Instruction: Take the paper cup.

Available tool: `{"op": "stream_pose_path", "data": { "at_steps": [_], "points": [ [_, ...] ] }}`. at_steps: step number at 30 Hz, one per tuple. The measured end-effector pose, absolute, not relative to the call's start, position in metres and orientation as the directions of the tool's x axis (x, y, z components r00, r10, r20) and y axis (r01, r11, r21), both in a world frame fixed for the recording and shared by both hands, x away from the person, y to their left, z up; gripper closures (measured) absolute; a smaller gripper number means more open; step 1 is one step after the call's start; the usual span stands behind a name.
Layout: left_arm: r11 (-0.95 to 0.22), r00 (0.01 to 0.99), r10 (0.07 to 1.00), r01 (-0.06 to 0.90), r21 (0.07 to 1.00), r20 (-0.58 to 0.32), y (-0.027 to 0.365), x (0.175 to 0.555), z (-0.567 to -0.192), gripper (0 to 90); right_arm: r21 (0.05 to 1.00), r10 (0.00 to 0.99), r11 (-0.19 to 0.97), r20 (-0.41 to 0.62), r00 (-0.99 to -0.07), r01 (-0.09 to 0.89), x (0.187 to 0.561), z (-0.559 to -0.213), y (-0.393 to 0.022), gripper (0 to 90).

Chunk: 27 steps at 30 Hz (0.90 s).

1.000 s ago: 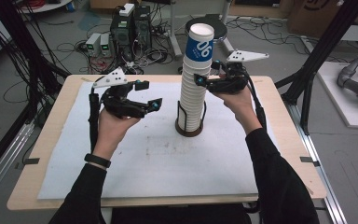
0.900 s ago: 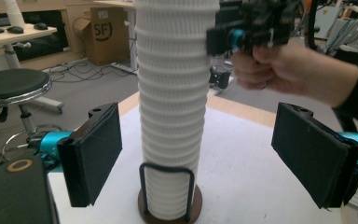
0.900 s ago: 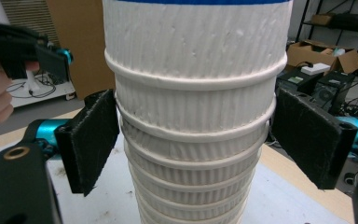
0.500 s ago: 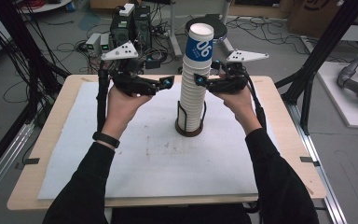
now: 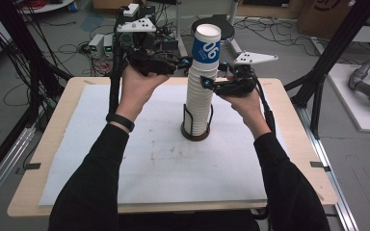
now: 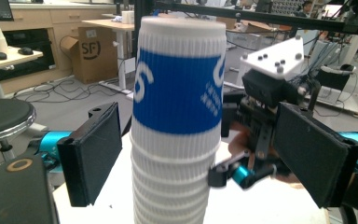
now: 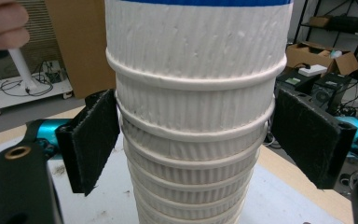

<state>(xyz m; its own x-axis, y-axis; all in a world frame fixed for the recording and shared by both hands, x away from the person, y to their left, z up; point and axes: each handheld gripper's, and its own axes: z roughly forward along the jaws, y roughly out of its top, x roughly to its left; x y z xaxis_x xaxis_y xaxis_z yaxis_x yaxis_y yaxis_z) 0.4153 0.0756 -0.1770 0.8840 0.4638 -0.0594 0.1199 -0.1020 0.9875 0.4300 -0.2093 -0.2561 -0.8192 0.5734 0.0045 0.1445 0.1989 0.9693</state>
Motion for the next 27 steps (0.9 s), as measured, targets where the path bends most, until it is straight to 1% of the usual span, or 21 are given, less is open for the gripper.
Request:
{"op": "stream_pose_path", "data": {
  "at_steps": [9, 22, 27],
  "points": [
    [-0.092, 0.885, 0.463, 0.1, 0.991, -0.047, 0.057, 0.429, -0.163, 16.0, 0.969, 0.572, 0.2, 0.004, -0.82, 0.144, 0.43, -0.256, -0.209, 16.3],
    [-0.091, 0.897, 0.435, 0.134, 0.987, -0.082, 0.032, 0.447, -0.153, 16.1, 0.969, 0.573, 0.205, -0.001, -0.82, 0.141, 0.429, -0.256, -0.21, 16.6],
    [-0.089, 0.897, 0.434, 0.138, 0.986, -0.086, 0.025, 0.45, -0.151, 17.9, 0.968, 0.57, 0.205, -0.001, -0.822, 0.141, 0.429, -0.256, -0.211, 16.9]
  ]
}}
